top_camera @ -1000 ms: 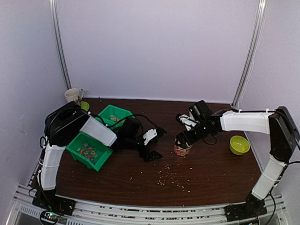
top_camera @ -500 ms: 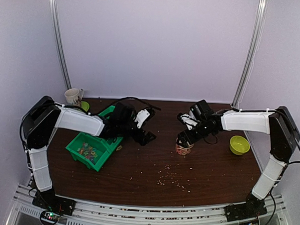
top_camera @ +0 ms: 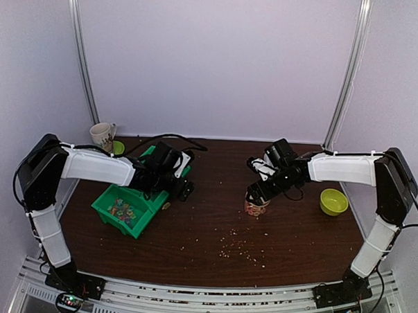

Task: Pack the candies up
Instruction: Move the packed packing box to the center of the board.

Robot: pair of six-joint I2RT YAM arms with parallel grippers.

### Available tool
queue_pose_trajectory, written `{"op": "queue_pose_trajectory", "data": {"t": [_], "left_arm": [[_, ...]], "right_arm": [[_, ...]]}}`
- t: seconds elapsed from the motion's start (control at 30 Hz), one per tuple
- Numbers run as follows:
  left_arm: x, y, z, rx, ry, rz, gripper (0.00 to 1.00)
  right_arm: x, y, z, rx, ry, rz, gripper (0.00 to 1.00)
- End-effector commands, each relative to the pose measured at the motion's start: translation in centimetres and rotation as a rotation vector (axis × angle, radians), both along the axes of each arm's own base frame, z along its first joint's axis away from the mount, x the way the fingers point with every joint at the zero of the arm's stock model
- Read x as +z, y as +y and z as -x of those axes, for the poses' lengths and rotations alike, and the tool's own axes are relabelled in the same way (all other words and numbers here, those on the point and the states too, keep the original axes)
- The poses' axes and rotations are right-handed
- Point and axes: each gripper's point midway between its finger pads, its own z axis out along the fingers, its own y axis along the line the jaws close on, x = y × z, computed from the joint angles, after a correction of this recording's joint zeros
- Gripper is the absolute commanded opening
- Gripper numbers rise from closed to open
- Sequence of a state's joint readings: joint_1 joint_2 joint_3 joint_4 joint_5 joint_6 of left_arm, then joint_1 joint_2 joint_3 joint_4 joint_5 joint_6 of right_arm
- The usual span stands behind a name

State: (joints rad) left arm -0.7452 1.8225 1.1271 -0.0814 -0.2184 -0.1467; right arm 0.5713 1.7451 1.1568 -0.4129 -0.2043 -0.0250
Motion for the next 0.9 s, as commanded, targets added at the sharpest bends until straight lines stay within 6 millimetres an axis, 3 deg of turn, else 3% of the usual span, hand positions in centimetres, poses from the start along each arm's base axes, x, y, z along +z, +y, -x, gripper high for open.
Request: {"op": "queue_pose_trajectory", "data": {"t": [0.0, 0.33, 0.63, 0.87], "left_arm": [[0.8, 3.1, -0.7, 0.12, -0.022, -0.037, 0.98], [-0.9, 6.0, -0.7, 0.202, 0.019, -0.069, 0.98], [-1.2, 7.0, 0.4, 0.221, 0.06, -0.066, 0.98], [-3.1, 5.5, 1.3, 0.161, 0.139, -0.005, 0.98]], "right_arm": [[0.5, 0.3, -0.3, 0.008, 0.003, -0.008, 0.89], [0.6, 0.6, -0.6, 0.014, 0.007, -0.009, 0.89], [1.4, 0.9, -1.2, 0.019, -0.003, -0.008, 0.89], [1.8, 1.2, -1.4, 0.033, -0.003, -0.01, 0.93]]}}
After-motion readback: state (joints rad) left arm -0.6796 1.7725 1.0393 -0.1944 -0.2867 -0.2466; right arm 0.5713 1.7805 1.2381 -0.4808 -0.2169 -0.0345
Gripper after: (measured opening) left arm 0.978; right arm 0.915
